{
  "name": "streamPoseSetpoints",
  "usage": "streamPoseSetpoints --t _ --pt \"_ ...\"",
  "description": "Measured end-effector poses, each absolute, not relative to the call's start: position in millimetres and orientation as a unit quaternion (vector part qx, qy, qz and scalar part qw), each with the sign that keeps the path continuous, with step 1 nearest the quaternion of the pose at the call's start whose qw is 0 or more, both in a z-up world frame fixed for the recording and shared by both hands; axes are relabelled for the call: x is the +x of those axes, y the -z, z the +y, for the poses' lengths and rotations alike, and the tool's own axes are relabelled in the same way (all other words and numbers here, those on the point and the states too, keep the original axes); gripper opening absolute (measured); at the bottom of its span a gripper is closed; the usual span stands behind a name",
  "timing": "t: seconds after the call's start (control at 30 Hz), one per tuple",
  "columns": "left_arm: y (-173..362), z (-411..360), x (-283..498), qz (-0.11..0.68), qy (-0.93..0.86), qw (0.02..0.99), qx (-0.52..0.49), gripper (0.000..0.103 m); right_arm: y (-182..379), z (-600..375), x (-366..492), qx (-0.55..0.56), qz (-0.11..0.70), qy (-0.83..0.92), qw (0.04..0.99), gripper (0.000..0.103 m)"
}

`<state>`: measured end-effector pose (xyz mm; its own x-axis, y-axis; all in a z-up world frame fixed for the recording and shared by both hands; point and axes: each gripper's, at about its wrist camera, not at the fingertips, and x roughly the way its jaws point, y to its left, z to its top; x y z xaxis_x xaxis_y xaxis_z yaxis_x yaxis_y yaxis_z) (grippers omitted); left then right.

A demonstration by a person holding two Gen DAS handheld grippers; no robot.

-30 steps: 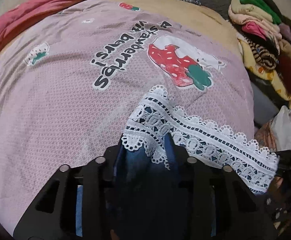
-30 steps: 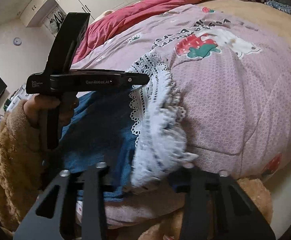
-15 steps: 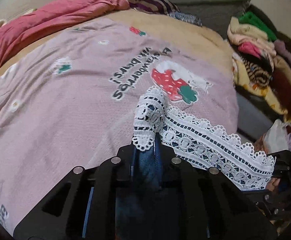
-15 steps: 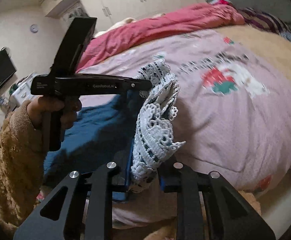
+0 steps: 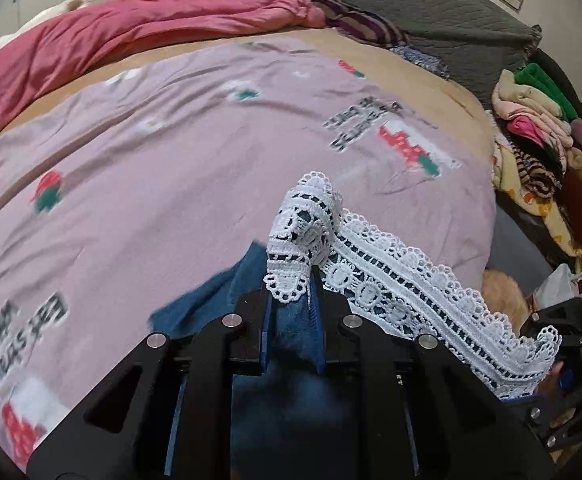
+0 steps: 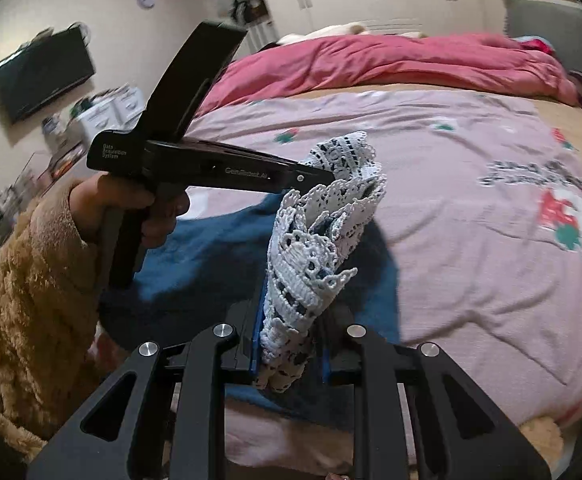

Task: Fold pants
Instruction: 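Lift the lace leg and fold it over the other leg with both tools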

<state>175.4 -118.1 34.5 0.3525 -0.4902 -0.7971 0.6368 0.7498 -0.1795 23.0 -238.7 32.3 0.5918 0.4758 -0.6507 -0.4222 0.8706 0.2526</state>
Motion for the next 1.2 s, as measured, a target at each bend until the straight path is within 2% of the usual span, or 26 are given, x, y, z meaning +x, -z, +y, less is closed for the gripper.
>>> streamPoseSetpoints --t 0.07,0.13,0.17,0.3,0.4,0.43,0.47,0.6,0.67,0.83,0.93,0.97,1.0,1.07,1.1,1.13,1.2 --pt "-32.6 -103.4 170.3 0.454 0.338 0.82 0.083 0.009 -29.7 -222.4 21.7 0.024 0.378 -0.267 0.886 0.02" --pt "-29.9 -85.5 168.0 0.458 0.32 0.826 0.079 0.017 -22.1 -203.7 22.3 0.009 0.387 -0.281 0.878 0.02" --pt "-28.5 -78.8 168.0 0.461 0.314 0.826 0.074 0.017 -18.4 -198.7 23.9 0.004 0.39 -0.283 0.876 0.02" --pt "-20.5 -37.7 165.5 0.487 0.298 0.821 0.009 0.023 -1.8 -166.5 19.0 -0.046 0.4 -0.288 0.869 0.02" --pt "-18.8 -4.4 165.9 0.503 0.296 0.808 -0.081 0.042 3.8 -145.8 10.3 -0.091 0.389 -0.284 0.872 0.02" --pt "-19.3 7.7 166.1 0.504 0.304 0.799 -0.122 0.052 4.9 -139.9 7.6 -0.103 0.385 -0.283 0.873 0.02" --pt "-20.4 17.4 165.5 0.5 0.309 0.794 -0.152 0.059 6.3 -135.1 5.7 -0.112 0.382 -0.283 0.872 0.02" --pt "-20.7 37.9 159.4 0.494 0.328 0.774 -0.223 0.066 10.6 -125.3 -0.8 -0.138 0.371 -0.284 0.873 0.02" --pt "-17.8 41.5 157.0 0.494 0.343 0.757 -0.255 0.073 12.4 -118.7 -4.8 -0.151 0.367 -0.29 0.871 0.02" --pt "-5.9 28.0 162.4 0.51 0.351 0.736 -0.274 0.077 22.6 -109.0 -15.5 -0.185 0.358 -0.29 0.868 0.022" --pt "-2.9 10.5 166.6 0.518 0.346 0.739 -0.259 0.077 23.9 -105.2 -21.0 -0.184 0.357 -0.287 0.87 0.024" --pt "-3.6 3.6 168.5 0.52 0.337 0.744 -0.248 0.074 24.0 -104.9 -22.1 -0.183 0.357 -0.286 0.87 0.024" --pt "-3.4 -0.6 170.5 0.524 0.332 0.747 -0.239 0.067 24.9 -104.3 -22.3 -0.183 0.357 -0.285 0.87 0.024" --pt "-3.3 -12.0 174.3 0.528 0.316 0.76 -0.208 0.029 25.1 -104.0 -19.4 -0.185 0.357 -0.283 0.871 0.024" --pt "-3.0 -14.9 175.8 0.527 0.307 0.768 -0.196 0.019 24.1 -104.3 -19.5 -0.184 0.356 -0.282 0.872 0.024" --pt "-3.5 -15.1 177.3 0.525 0.304 0.771 -0.194 0.011 22.9 -105.8 -19.4 -0.182 0.355 -0.282 0.873 0.023" --pt "-9.3 -11.6 178.0 0.516 0.312 0.772 -0.202 0.011 17.0 -109.0 -21.9 -0.176 0.348 -0.281 0.877 0.022"
